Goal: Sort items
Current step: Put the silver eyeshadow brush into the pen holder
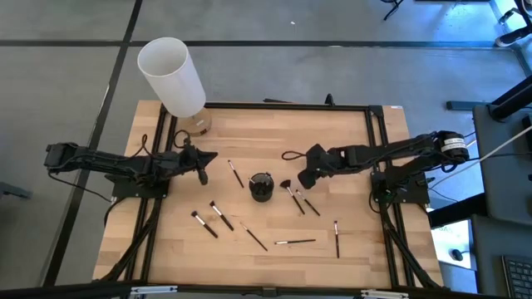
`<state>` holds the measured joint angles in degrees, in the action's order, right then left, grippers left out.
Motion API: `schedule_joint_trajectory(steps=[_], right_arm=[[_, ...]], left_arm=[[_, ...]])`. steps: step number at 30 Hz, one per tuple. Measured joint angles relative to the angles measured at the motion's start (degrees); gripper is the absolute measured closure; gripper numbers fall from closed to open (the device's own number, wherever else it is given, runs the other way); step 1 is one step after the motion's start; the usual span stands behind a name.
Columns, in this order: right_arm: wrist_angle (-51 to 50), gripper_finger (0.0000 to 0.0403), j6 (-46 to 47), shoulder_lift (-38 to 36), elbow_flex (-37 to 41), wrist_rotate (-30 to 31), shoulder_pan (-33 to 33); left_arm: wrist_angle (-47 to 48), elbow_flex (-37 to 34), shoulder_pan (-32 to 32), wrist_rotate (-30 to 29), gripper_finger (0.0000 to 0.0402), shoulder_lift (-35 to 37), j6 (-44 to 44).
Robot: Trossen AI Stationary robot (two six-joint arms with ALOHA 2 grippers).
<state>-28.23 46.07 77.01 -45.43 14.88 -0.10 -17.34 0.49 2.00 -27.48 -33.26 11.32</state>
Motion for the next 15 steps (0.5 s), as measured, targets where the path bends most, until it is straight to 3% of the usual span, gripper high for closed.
schedule_joint_trajectory(steps=[15], right_arm=[[9.79, 0.0325, -0.2, 11.11, -0.04, -5.58, 6.29]], left_arm=[[-2.58, 0.0, 0.0, 0.3, 0.0397, -0.02, 3.69]])
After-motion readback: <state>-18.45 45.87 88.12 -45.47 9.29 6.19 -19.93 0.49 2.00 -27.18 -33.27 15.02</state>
